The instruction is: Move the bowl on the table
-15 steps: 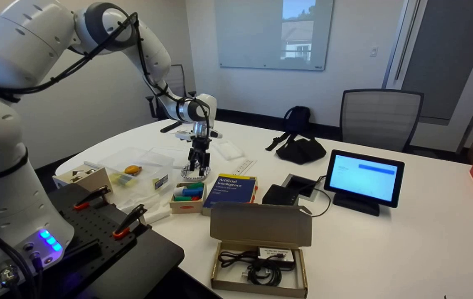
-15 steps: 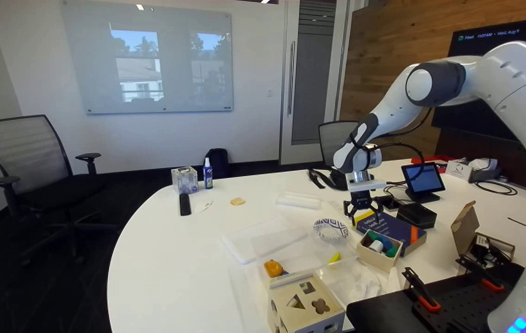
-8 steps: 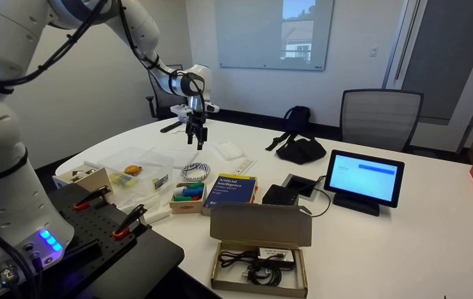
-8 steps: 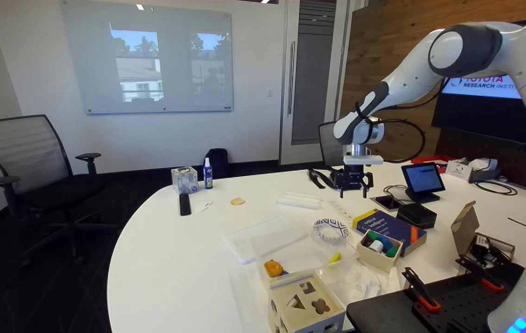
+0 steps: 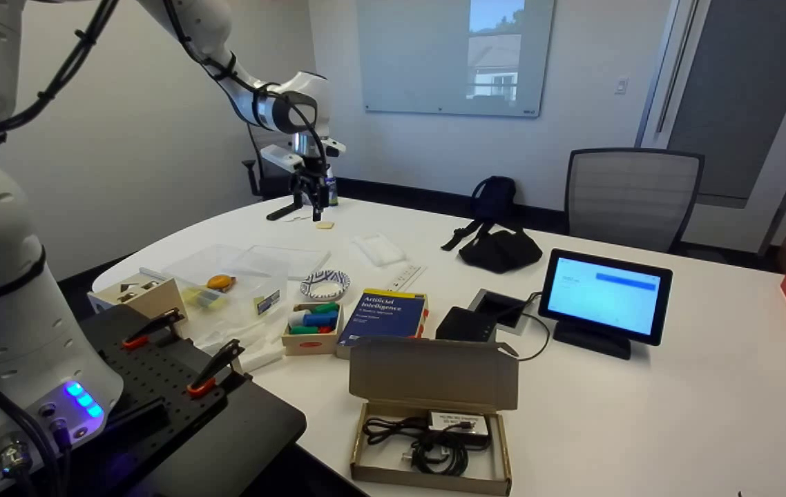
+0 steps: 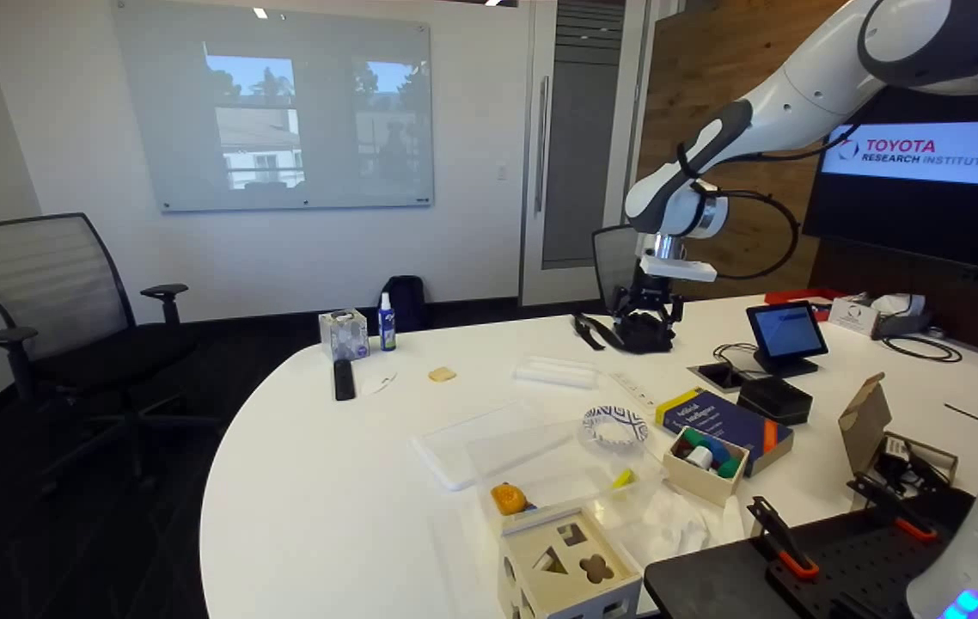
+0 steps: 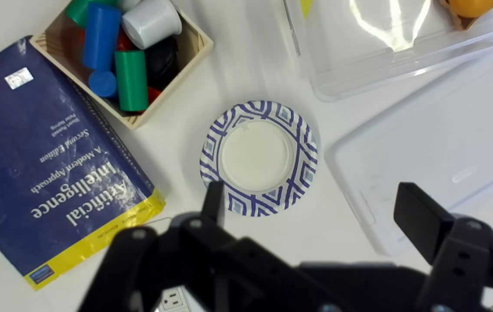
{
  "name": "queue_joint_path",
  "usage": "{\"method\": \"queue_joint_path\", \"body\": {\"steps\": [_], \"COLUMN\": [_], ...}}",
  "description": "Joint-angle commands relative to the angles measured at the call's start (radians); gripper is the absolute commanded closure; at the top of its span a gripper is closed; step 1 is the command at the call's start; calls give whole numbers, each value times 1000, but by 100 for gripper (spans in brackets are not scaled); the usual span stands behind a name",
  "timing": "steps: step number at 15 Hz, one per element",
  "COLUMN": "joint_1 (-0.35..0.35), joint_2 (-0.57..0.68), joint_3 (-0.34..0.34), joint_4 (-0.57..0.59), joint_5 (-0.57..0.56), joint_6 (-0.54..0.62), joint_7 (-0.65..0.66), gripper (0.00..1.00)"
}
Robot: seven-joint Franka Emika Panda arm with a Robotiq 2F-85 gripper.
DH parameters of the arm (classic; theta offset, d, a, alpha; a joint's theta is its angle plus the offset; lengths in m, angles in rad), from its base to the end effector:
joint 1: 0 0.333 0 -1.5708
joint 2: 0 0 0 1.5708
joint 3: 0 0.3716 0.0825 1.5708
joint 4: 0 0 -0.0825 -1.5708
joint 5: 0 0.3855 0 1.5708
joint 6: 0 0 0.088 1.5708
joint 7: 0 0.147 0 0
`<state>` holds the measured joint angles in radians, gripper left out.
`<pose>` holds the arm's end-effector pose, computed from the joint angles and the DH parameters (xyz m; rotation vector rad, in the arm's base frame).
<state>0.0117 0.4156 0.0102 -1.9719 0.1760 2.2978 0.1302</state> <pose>0.6243 0.0224 0.2615 -2.9946 0.3490 0.1499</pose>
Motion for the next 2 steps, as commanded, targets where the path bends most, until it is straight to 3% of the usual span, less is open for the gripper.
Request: {"method": "queue_joint_path", "body": {"steps": [1,2], "joint_1": [-7,-6], "joint_2": [-69,-74], "joint_3": [11,10], "joint_4": [-90,-100], "joint_5": [14,11], "joint_6": [73,89], "joint_7": [-36,-37], "gripper": [0,0]}}
